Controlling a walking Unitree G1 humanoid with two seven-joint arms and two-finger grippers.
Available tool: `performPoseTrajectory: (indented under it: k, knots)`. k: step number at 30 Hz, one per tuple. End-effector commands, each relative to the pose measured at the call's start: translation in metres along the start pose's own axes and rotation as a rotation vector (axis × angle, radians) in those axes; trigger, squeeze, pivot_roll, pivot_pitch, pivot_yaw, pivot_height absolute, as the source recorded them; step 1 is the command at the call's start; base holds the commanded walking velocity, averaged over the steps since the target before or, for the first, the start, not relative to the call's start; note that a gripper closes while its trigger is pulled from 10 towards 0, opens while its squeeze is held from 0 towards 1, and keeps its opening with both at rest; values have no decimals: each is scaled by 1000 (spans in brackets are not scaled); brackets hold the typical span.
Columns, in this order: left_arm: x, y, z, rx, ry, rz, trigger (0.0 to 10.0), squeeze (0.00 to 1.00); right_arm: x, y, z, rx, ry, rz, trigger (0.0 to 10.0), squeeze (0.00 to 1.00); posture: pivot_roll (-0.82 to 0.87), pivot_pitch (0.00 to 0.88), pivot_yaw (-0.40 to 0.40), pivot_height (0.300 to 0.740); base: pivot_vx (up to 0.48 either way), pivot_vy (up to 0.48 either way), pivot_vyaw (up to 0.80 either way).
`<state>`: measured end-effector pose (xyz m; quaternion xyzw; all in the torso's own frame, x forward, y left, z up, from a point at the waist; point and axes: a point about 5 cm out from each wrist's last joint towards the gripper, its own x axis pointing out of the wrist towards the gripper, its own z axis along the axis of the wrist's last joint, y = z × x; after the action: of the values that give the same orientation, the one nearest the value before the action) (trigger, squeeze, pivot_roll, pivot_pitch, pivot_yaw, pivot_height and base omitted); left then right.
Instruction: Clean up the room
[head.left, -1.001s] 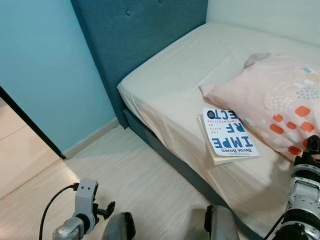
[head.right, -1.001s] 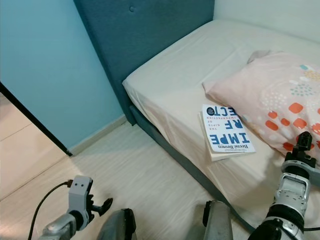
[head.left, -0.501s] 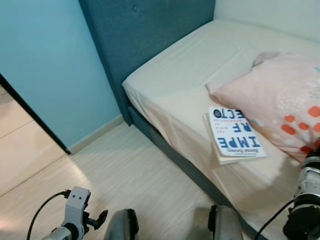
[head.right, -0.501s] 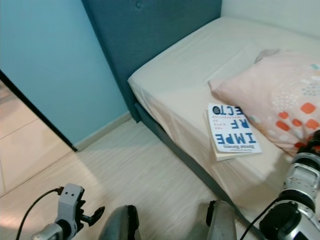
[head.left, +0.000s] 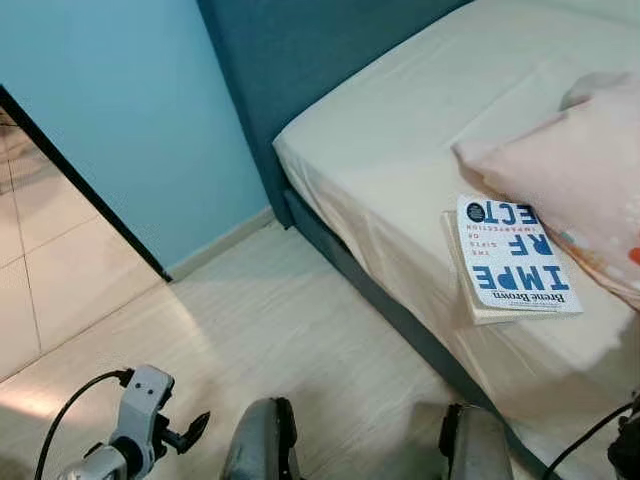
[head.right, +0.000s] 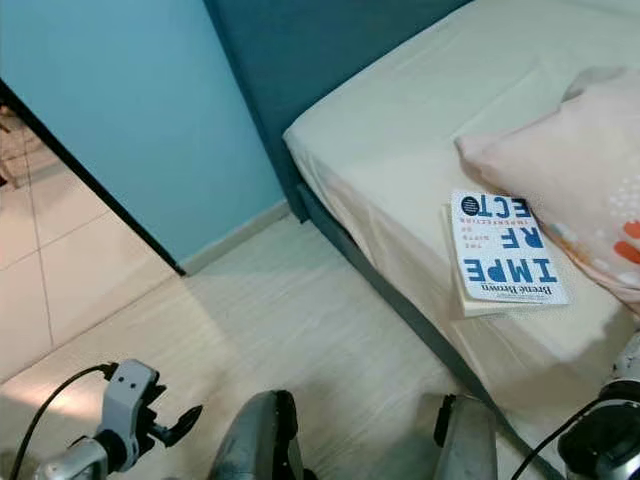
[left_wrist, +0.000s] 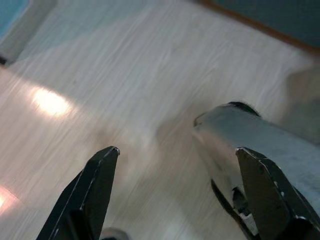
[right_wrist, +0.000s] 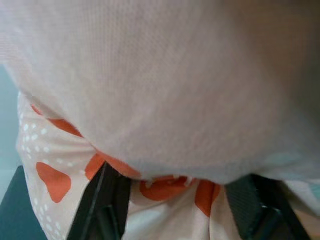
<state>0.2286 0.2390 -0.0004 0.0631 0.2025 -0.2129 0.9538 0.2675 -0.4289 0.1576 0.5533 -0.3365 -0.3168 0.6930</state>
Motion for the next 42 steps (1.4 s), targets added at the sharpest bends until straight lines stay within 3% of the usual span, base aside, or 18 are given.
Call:
performPoseTrajectory:
  k: [1,12,16,18,20,21,24,25,29,31,36,37,38,39,40,42]
  knots:
    - [-9,10,-2,23,35,9,10000,0,3,4,3,-21,7,6,0,0,243,314,174,550,0,0,0]
    - [-5,3,0,40,31,-14,10000,0,22,46,19,-94,3,144,0,0,213,284,168,550,0,0,0]
    - [-1,2,2,38,28,-13,10000,0,24,53,19,-118,12,168,0,0,202,272,164,550,0,0,0]
    - [4,1,6,35,22,-12,10000,0,26,60,18,-176,35,189,0,0,192,261,156,550,0,0,0]
    - [12,1,15,18,-6,5,10000,0,25,64,2,-360,133,224,0,0,172,239,140,550,0,0,0]
    - [12,1,15,18,-6,5,10000,0,25,64,2,-360,133,224,0,0,172,239,140,550,0,0,0]
    - [29,4,34,-40,-75,53,10000,0,17,65,-28,-603,263,311,0,0,145,208,117,550,0,0,0]
    - [29,4,34,-40,-75,53,10000,0,17,65,-28,-603,263,311,0,0,145,208,117,550,0,0,0]
    - [54,10,83,-146,-237,122,10000,0,8,85,-44,-652,306,483,0,0,101,156,86,550,0,0,0]
    - [57,11,89,-166,-255,132,10000,0,7,87,-44,-658,305,496,0,0,92,147,81,550,0,0,0]
    - [69,14,128,-215,-364,147,10000,0,5,101,-28,-705,243,581,0,0,53,93,69,564,0,0,0]
    - [69,14,128,-215,-364,147,10000,0,5,101,-28,-705,243,581,0,0,53,93,69,564,0,0,0]
    - [73,14,142,-228,-396,150,10000,0,6,109,-18,-722,209,605,0,0,38,72,65,569,0,0,0]
    - [73,14,142,-228,-396,150,10000,0,6,109,-18,-722,209,605,0,0,38,72,65,569,0,0,0]
    - [76,15,151,-238,-416,154,10000,0,8,116,-10,-732,182,619,0,0,34,68,65,574,0,0,0]
    - [80,16,171,-263,-464,170,10000,0,8,147,6,-742,110,691,0,0,17,40,58,583,0,0,0]
